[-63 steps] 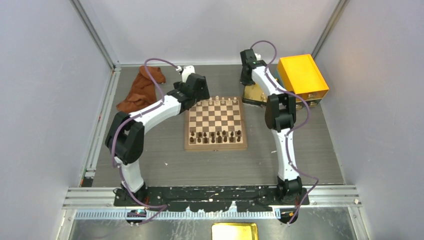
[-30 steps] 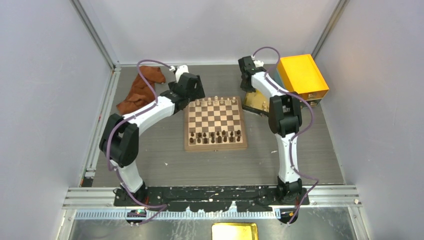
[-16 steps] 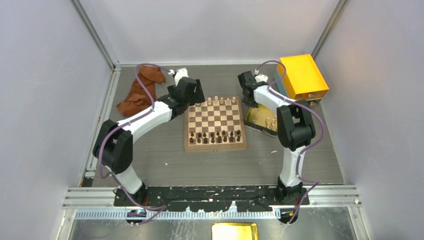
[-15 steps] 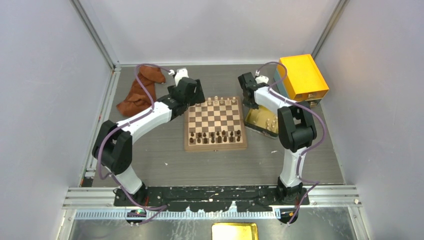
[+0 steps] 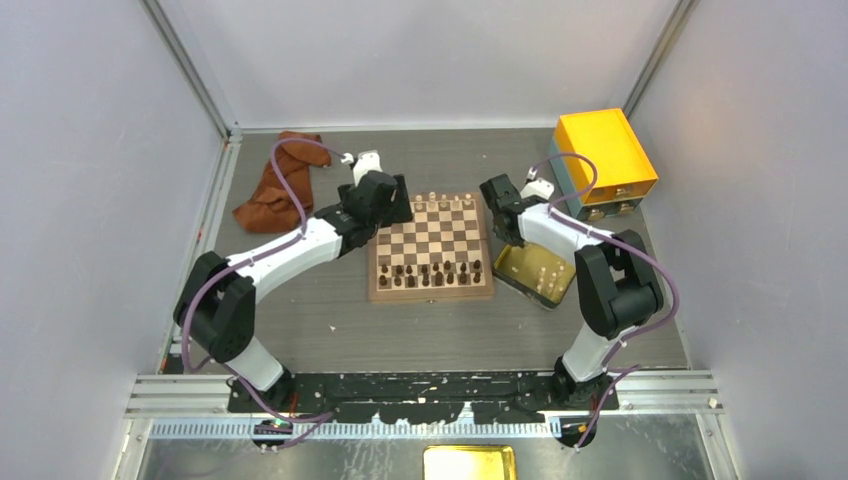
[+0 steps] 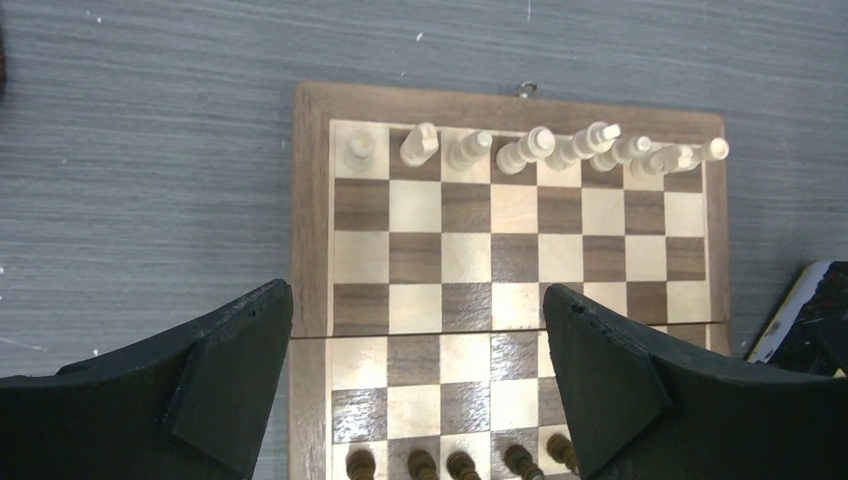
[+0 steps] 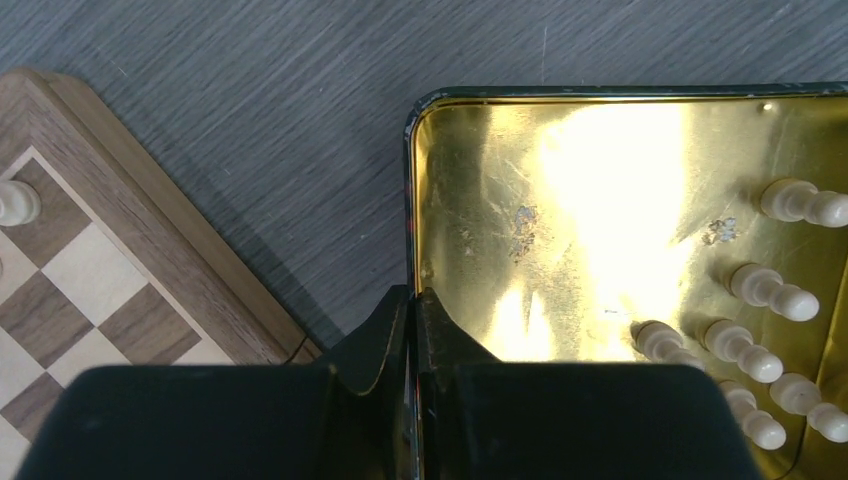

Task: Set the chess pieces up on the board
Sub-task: Move the storage box to the center of the board.

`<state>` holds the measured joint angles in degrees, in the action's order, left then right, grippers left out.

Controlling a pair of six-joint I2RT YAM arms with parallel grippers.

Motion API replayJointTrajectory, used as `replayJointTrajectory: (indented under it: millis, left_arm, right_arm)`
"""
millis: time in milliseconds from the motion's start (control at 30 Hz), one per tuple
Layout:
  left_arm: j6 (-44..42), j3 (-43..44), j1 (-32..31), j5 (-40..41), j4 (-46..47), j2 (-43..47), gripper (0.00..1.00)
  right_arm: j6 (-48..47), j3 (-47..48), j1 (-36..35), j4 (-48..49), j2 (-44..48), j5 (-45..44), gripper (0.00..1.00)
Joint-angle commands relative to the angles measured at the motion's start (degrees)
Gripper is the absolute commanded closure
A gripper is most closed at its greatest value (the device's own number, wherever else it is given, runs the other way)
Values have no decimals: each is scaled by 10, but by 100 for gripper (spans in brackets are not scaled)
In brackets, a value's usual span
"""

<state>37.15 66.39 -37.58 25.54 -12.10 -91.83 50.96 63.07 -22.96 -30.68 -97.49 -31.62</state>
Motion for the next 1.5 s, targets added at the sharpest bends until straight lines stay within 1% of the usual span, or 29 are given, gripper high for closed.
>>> replayJointTrajectory:
  millis: [0,67,133,200,233,333,433,533,667,733,800,833,900,967,1033,1100,1200,1300,1400,1467]
  left_arm:
    - [5,-17,-5,23,32,40,3]
    - [7,-21,-5,24,33,48,3]
    - [10,-22,-10,30,33,51,3]
    - [11,-13,-16,42,28,47,3]
    - [10,-3,-21,48,20,42,2]
    - [0,36,-30,72,-5,26,2]
    - [-13,98,-33,82,-26,-3,2]
    - [-43,210,-32,101,-66,-65,0]
    - [-81,408,-24,102,-117,-177,0]
    - [-57,534,-9,67,-166,-246,0]
    - [-27,633,8,32,-222,-301,1]
    - [-15,672,15,27,-245,-324,2]
    - [3,715,35,2,-281,-351,3]
    - [9,699,49,-3,-292,-342,4]
    - [2,635,56,-2,-279,-306,4]
    - [-9,552,57,16,-267,-260,4]
    - [-20,434,55,22,-261,-187,3]
    - [-30,347,47,37,-267,-130,4]
    - [-37,285,39,55,-272,-81,4]
    - [-42,261,34,58,-272,-58,4]
  right_arm:
    - [35,-13,-17,35,37,-54,81]
    - [23,-1,-21,27,34,-63,75]
    - [9,5,-20,28,35,-62,63]
    - [-8,7,-20,32,38,-68,55]
    - [-17,8,-20,34,39,-72,54]
    - [-41,24,-19,28,43,-84,53]
    - [-55,29,-19,19,56,-96,52]
    - [-68,30,-17,17,70,-99,52]
    - [-83,55,-10,-20,80,-97,52]
    - [-84,84,-6,-68,81,-98,52]
    - [-88,122,-1,-117,85,-102,52]
    - [-89,137,4,-138,89,-101,52]
    - [-87,164,19,-170,102,-81,52]
    - [-84,194,34,-210,107,-61,53]
    - [-86,213,42,-240,110,-55,53]
    - [-82,218,51,-264,114,-40,53]
    - [-73,193,65,-283,131,-16,53]
    - [-63,155,71,-294,154,11,54]
    - [-52,123,72,-307,175,27,57]
    - [-47,98,73,-308,191,39,60]
